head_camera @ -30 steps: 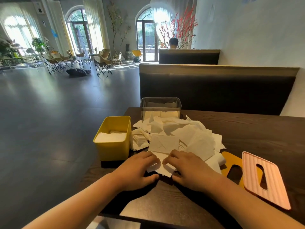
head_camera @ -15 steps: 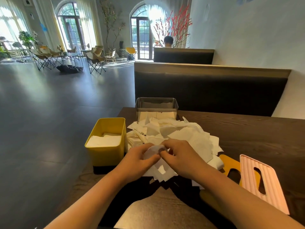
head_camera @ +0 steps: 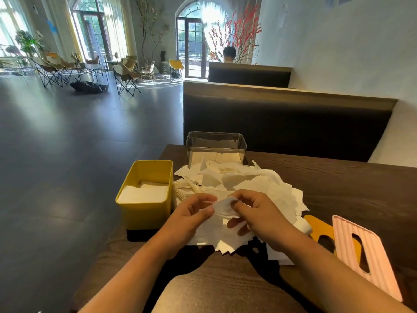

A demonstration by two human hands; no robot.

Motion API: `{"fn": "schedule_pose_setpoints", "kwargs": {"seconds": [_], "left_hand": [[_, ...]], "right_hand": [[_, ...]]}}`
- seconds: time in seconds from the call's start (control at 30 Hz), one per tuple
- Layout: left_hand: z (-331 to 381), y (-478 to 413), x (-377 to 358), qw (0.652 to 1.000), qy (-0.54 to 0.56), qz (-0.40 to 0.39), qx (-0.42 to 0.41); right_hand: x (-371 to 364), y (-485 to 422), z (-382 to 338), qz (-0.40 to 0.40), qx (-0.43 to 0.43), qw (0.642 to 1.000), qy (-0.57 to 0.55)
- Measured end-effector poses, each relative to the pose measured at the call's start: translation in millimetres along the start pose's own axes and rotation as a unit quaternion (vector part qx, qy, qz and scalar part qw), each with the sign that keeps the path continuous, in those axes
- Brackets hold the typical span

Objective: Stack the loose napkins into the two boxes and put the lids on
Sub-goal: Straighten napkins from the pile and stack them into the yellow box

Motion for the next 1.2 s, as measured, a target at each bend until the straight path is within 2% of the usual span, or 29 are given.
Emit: {"fn": "schedule_pose_setpoints", "kwargs": {"seconds": [0.17,0.3,0.47,0.6,0.77,0.83,0.87,0.97,1.07,1.2], "left_hand": [[-5.6,4.2,-1.0,0.995,-0.083,-0.047,-0.017],[-4.9,7.4,-2.4,0.986,-0.161,-0.037,-0.035],[4.3,8.7,-1.6,0.987,-0.154,0.017,-0.046],[8.1,11.1,3.3,0.962,-0.267,0.016,-0.048],[15.2,16.0,-2.5,0.961,-0.272,0.009,-0.057],[20.8,17.9,-6.9,0.955,-0.285,-0.001,-0.079],[23.9,19.3,-7.9,0.956,-0.281,0.0,-0.086],[32.2,21.8,-8.3,0.959,-0.271,0.005,-0.087],[37.6,21.2,-9.5,0.947,-0.307,-0.003,-0.091],[41.0,21.8,-13.5,0.936,-0.342,-0.001,-0.087]], "right_hand": [[5.2,-0.1,-2.1,0.004,-0.019,0.997,-0.078],[6.8,2.5,-16.8,0.009,0.003,0.996,-0.091],[6.7,9.7,-39.6,0.007,0.044,0.994,-0.103],[7.2,12.9,-53.3,0.013,0.059,0.994,-0.092],[6.5,5.9,-57.1,0.006,0.01,0.977,-0.214],[4.6,4.4,-56.4,0.003,0.014,0.974,-0.224],[5.2,3.3,-54.2,0.008,0.03,0.983,-0.184],[10.3,4.4,-46.8,0.029,0.095,0.994,0.048],[8.6,10.7,-40.6,-0.004,0.147,0.972,0.184],[-2.9,22.0,-37.7,-0.05,0.193,0.933,0.301]]}}
Point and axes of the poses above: each hand's wrist, its own y-axis away from the middle knuckle, its own x-axis out of the back of the hand, z = x × y, the point moved 5 cm from there along -y, towards the middle knuckle, and after that the axes turned 1 degree about -y, right-handed, at the moved point
